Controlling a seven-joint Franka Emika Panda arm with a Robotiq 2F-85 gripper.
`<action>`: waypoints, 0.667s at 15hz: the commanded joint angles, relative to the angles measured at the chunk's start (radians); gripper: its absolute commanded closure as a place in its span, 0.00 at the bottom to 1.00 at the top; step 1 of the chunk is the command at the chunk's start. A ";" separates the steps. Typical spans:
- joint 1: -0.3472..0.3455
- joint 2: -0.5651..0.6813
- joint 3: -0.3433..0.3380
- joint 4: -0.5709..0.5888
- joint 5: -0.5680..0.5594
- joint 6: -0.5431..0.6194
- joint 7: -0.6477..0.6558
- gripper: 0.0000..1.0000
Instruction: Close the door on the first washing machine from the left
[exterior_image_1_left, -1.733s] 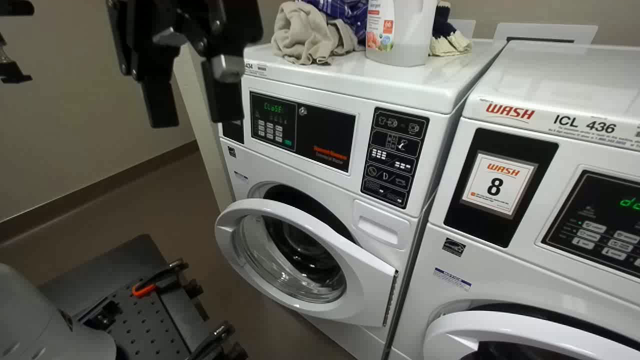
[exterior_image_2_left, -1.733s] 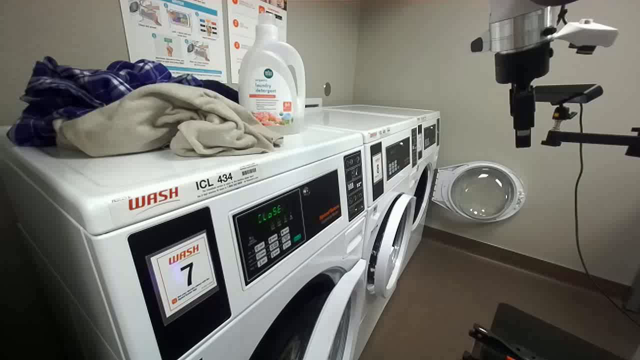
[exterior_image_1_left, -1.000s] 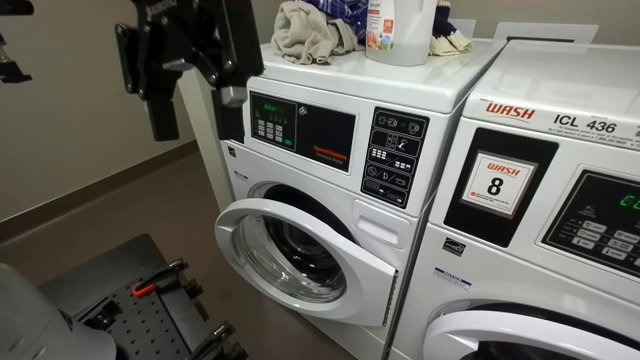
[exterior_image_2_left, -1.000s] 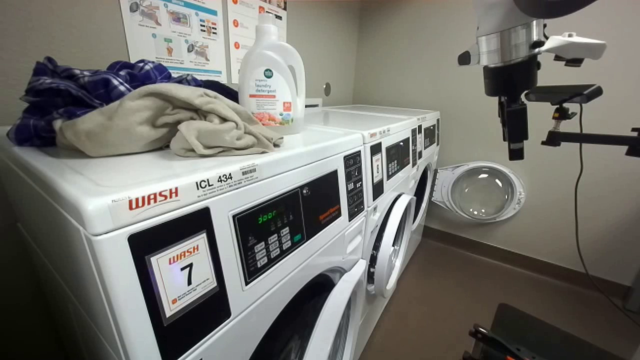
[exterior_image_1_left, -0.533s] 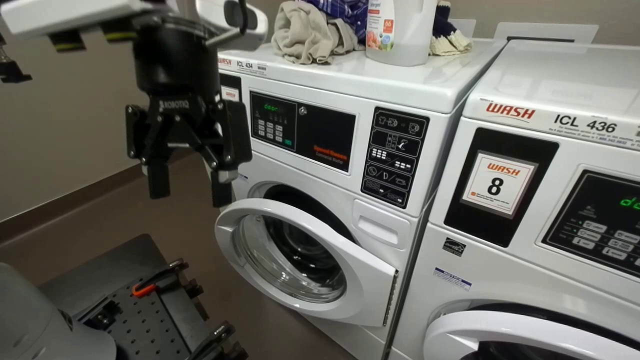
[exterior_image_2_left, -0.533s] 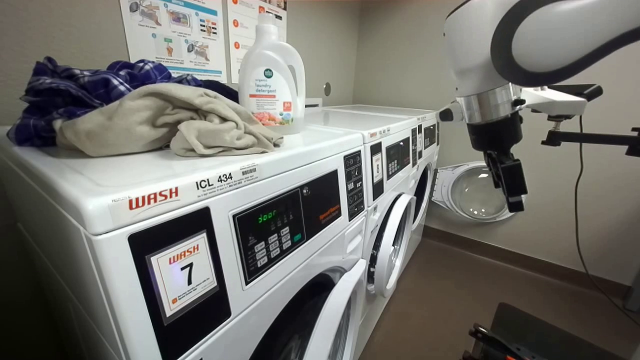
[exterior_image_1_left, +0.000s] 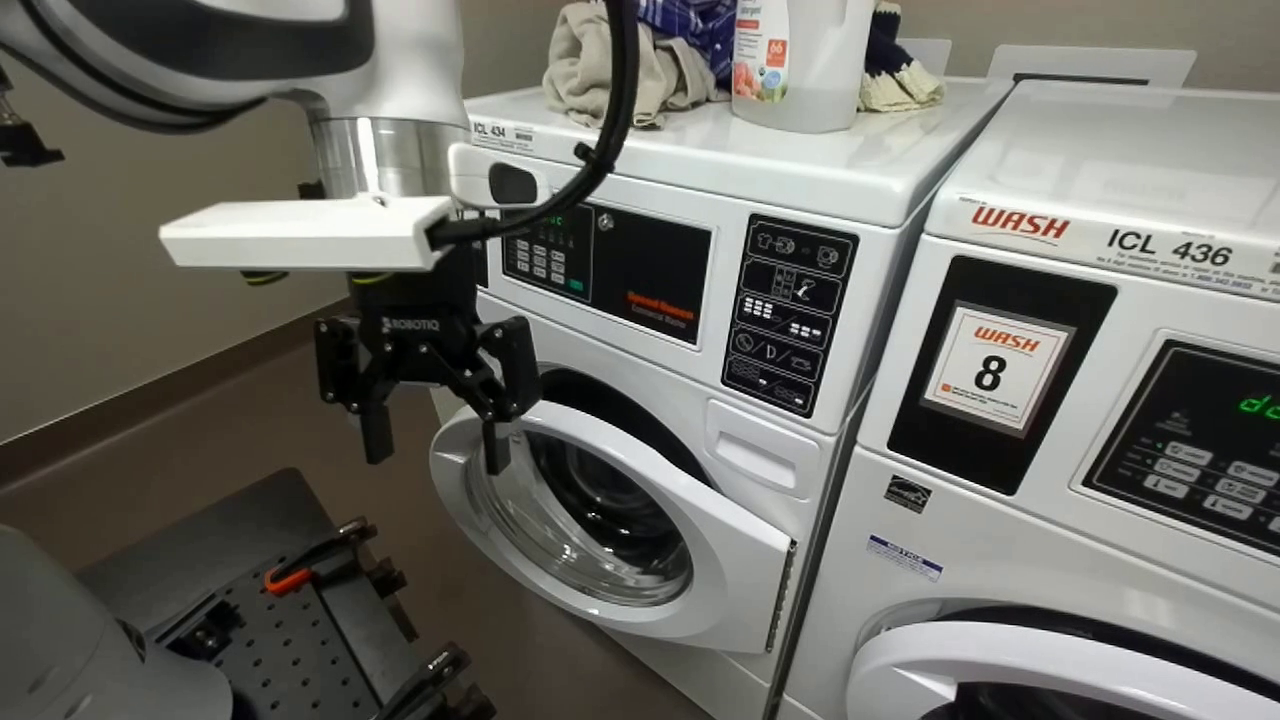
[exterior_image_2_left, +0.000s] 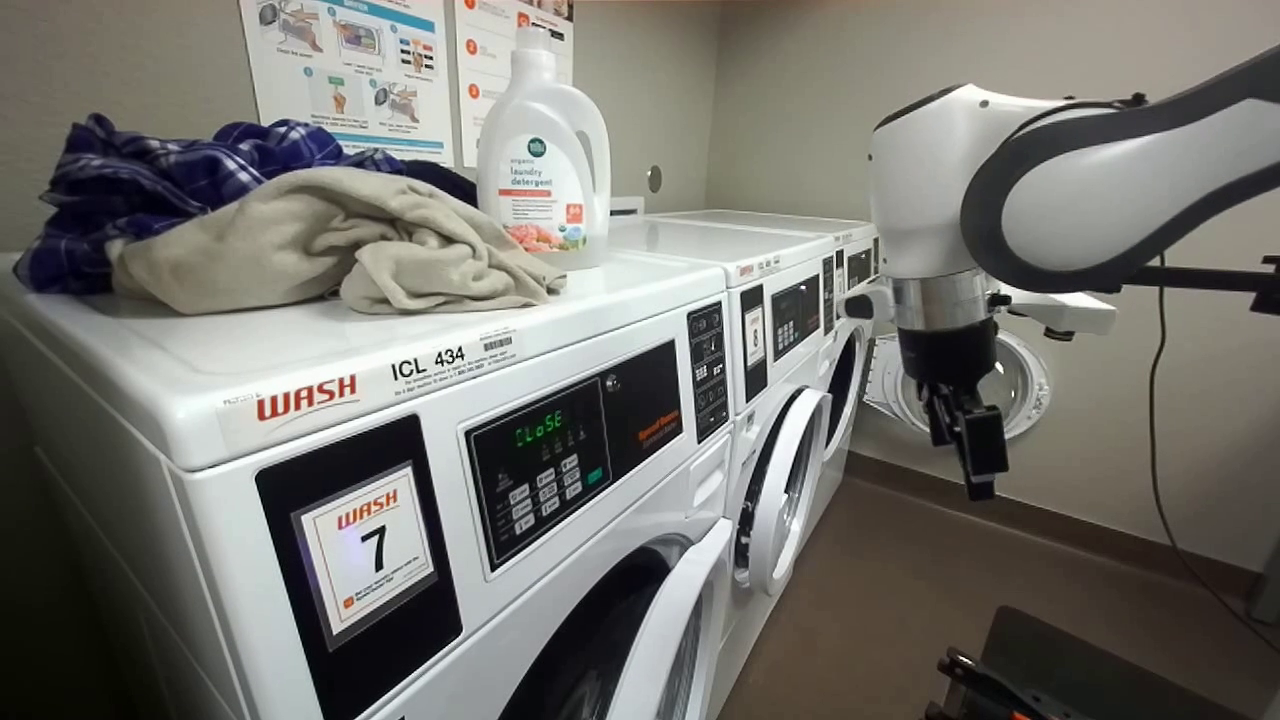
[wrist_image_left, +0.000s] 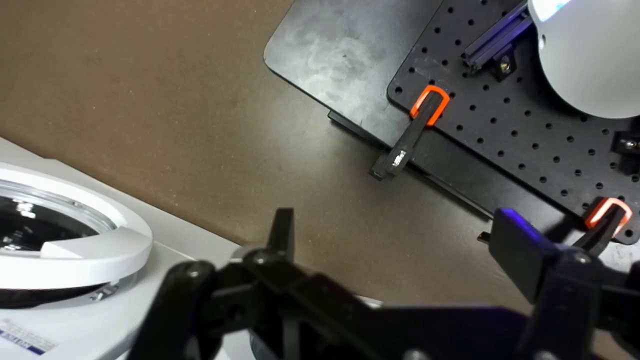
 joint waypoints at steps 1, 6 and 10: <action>0.007 0.120 0.013 0.000 0.011 0.121 -0.029 0.00; 0.018 0.303 0.082 0.000 0.011 0.247 -0.005 0.00; 0.026 0.428 0.146 0.000 0.004 0.301 0.003 0.00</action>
